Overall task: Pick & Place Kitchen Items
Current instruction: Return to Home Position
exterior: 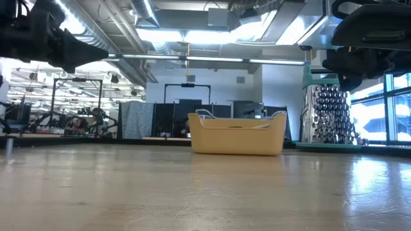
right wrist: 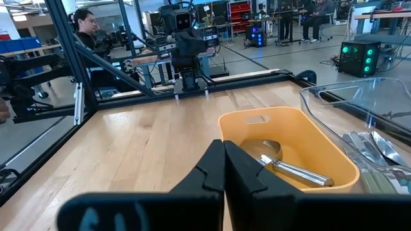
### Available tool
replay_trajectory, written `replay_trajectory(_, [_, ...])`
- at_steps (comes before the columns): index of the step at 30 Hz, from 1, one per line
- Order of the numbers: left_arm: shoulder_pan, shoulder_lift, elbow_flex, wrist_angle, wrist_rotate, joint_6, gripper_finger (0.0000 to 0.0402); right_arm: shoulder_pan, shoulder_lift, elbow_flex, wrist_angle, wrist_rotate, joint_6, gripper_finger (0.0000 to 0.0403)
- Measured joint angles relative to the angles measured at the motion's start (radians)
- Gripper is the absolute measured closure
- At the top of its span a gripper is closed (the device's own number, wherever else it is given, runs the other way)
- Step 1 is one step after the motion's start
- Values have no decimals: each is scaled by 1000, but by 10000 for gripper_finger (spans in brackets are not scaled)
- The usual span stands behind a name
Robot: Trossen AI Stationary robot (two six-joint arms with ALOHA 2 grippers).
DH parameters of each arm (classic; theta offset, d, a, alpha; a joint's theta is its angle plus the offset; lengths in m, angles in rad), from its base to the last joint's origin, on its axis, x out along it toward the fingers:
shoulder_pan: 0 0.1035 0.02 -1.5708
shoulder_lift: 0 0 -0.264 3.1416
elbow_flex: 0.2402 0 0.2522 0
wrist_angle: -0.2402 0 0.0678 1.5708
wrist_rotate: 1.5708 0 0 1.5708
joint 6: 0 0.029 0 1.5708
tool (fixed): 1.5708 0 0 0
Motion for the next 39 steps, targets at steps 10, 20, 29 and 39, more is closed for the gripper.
replay_trajectory(10, [88,3,0,-1,-42,-60,398,0,0,0,0,0,0,403])
replay_trajectory(20, [90,3,0,7,-46,-62,398,0,0,0,0,2,0,403])
replay_trajectory(29, [90,3,0,12,-46,-61,398,0,0,0,0,2,0,403])
replay_trajectory(39, [90,3,0,13,-46,-61,397,0,0,0,0,2,0,403])
